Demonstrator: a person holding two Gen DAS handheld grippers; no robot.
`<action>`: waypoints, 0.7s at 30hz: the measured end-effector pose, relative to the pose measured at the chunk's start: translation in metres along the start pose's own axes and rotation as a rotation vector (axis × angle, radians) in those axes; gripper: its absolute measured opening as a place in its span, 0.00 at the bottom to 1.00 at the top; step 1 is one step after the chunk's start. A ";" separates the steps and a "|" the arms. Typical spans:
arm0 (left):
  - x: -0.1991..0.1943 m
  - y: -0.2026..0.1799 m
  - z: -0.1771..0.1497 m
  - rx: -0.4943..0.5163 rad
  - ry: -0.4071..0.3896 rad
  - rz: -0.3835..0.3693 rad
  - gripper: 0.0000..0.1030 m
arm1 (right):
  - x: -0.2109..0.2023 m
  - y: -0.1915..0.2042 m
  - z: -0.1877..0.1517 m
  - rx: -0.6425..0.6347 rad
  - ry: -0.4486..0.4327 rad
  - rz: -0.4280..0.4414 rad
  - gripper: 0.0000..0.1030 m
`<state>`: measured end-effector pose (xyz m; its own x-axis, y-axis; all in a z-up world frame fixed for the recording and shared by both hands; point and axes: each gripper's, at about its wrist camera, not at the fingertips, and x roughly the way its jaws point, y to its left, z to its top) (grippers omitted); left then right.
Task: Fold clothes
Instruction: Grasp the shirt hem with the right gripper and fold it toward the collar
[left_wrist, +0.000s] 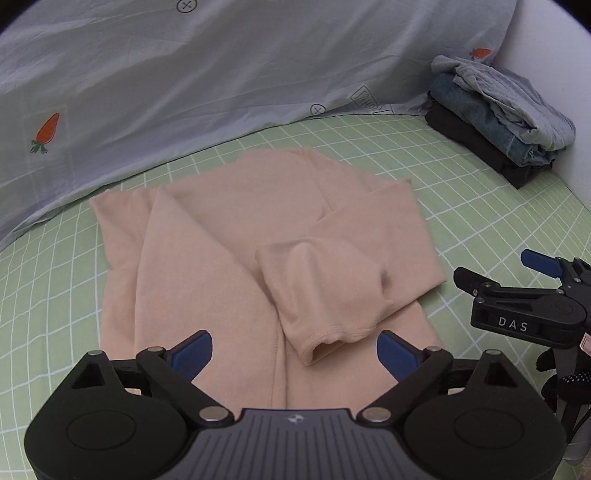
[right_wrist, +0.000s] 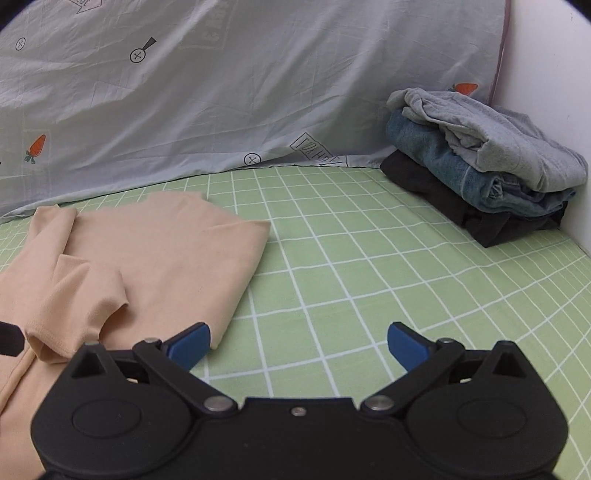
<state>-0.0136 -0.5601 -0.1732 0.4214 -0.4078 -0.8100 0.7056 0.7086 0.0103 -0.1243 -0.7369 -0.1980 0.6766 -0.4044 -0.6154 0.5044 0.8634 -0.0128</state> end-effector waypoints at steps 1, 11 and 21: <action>0.004 -0.004 0.002 0.012 0.002 -0.006 0.81 | 0.001 0.002 -0.001 -0.003 0.004 0.001 1.00; 0.032 -0.002 0.009 -0.038 0.038 -0.011 0.14 | 0.005 0.009 -0.005 -0.024 0.034 0.009 1.00; -0.009 0.031 0.017 -0.117 -0.093 0.035 0.10 | 0.002 0.025 -0.008 -0.071 0.058 0.027 1.00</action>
<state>0.0144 -0.5441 -0.1557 0.4995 -0.4289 -0.7527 0.6207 0.7833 -0.0345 -0.1150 -0.7138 -0.2056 0.6558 -0.3646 -0.6610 0.4459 0.8936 -0.0505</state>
